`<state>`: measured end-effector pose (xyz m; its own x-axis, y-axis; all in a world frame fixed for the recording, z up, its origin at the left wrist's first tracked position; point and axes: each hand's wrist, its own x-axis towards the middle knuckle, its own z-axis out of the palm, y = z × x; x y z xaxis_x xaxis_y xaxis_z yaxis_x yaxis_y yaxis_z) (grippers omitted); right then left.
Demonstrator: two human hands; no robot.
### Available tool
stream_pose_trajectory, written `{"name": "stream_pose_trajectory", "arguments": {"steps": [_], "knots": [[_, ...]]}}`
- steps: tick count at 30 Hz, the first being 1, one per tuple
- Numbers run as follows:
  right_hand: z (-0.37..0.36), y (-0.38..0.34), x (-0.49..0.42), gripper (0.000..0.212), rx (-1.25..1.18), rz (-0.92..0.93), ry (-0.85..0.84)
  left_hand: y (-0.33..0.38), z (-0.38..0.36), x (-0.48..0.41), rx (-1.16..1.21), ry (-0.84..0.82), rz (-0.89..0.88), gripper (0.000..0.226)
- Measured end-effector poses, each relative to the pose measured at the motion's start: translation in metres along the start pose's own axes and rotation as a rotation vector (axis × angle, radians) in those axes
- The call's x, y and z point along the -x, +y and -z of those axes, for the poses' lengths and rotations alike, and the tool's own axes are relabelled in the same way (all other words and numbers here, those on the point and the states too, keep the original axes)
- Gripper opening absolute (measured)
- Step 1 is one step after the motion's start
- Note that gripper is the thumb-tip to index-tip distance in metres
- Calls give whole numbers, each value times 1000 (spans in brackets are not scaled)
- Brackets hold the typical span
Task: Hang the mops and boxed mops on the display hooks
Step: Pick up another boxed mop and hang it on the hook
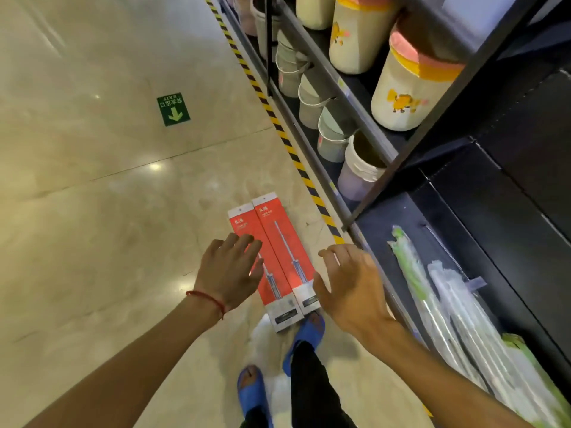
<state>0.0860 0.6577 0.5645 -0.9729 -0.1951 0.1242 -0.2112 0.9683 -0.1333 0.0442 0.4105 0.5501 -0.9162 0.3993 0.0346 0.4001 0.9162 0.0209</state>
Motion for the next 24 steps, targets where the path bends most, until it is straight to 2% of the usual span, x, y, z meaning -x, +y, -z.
{"name": "stream_pose_trajectory", "arguments": {"steps": [2,7,11,15,21,24], "knots": [[-22,8,-18,30,-1,89,-36,-6,-20,-11,39,20,7,29],[-94,24,-63,32,-46,191,-205,-21,-87,-34,82,-82,141,37],[-174,38,-82,28,-83,246,-177,-38,-171,-41,122,-98,176,34],[-270,43,-94,32,-17,208,-276,-52,-272,-44,199,-147,213,36],[-436,48,-87,16,-128,181,-264,-71,-436,-48,395,-262,363,33],[-517,52,-79,23,-124,132,-336,-72,-512,-49,495,-331,475,47]]}}
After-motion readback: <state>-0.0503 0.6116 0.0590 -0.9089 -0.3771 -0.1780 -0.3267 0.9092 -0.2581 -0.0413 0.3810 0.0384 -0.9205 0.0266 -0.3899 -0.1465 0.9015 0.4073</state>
